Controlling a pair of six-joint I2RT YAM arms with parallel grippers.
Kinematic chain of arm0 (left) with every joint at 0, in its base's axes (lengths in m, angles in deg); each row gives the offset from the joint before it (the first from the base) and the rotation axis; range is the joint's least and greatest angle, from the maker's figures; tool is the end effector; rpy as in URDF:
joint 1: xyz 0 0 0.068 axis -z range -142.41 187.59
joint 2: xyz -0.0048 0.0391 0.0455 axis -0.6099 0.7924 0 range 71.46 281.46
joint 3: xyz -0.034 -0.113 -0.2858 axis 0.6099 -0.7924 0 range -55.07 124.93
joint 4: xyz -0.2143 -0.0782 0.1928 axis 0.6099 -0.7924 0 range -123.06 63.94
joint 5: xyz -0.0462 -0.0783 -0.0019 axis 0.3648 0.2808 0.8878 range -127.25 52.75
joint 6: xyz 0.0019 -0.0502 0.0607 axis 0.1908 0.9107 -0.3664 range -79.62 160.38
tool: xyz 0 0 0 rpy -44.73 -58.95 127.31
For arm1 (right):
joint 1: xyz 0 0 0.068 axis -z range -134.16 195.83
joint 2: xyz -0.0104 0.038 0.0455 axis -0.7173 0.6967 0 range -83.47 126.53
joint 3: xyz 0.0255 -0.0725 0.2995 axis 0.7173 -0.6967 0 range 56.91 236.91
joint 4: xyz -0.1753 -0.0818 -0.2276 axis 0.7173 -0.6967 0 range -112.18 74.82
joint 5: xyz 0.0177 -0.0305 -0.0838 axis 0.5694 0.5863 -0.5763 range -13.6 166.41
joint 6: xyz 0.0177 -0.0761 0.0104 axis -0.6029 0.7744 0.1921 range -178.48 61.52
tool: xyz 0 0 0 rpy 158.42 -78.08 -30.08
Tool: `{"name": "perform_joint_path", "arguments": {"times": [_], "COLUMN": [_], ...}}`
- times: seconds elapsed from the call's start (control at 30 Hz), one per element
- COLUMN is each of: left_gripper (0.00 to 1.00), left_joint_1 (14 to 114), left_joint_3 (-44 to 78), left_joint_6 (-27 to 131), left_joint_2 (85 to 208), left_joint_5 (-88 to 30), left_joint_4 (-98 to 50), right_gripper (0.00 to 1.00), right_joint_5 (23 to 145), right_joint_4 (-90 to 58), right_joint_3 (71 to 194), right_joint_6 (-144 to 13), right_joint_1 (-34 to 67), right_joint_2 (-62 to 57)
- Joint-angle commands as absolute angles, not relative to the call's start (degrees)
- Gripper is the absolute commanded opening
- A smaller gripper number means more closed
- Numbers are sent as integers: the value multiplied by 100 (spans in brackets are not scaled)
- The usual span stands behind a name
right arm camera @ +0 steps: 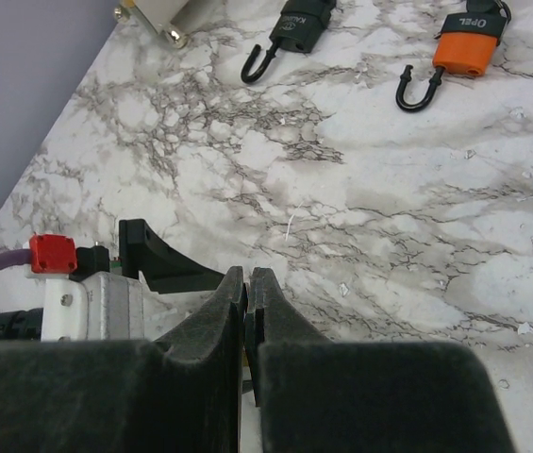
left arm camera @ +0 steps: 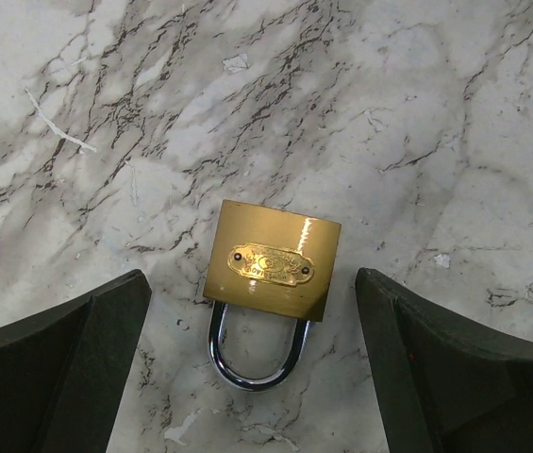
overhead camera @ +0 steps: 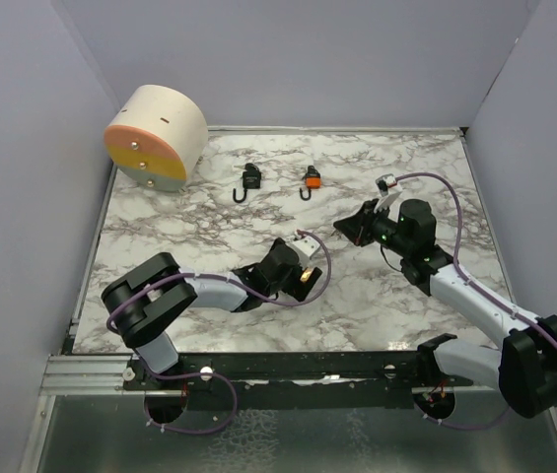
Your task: Unlock with the key
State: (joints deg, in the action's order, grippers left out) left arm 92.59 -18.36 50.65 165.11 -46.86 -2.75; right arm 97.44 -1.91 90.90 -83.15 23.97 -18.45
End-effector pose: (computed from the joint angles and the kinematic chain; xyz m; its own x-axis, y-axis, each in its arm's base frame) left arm 0.2167 -0.2900 0.1309 -0.4422 0.3254 -0.8358 0.6597 0.7493 -0.0574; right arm 0.2675 0.1334 0.2497 -0.5346 0.2052 -0.8198 -0.4860 0.7190 0.4969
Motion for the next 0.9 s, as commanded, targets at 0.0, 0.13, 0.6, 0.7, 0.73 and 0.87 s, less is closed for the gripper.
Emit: {"name": "perform_joint_path", "arguments": {"times": [0.0,0.13,0.6,0.7,0.73,0.87], "left_gripper": [92,88,69,60,53,29], "left_joint_1": [9304,9304,9304,9298,9296,9286], "left_joint_3": [-1636,-1619,-1701,-1710,-1710,-1750], "left_joint_6": [4844,4817,5000,5045,5060,5125], "left_joint_2": [16700,16790,17048,17129,17145,17190], "left_joint_5": [-4953,-4896,-4445,-4360,-4325,-4280], "left_joint_4": [-417,-424,-440,-451,-445,-441], "right_gripper": [1,1,1,1,1,1], "right_joint_5": [9632,9636,9668,9665,9665,9662], "right_joint_4": [-257,-265,-332,-343,-343,-379], "right_joint_3": [9070,9074,9057,9048,9048,9045], "right_joint_6": [-8201,-8178,-8116,-8113,-8112,-8098], "right_joint_1": [2452,2467,2510,2523,2526,2544], "right_joint_2": [-1994,-2017,-2091,-2106,-2114,-2123]}}
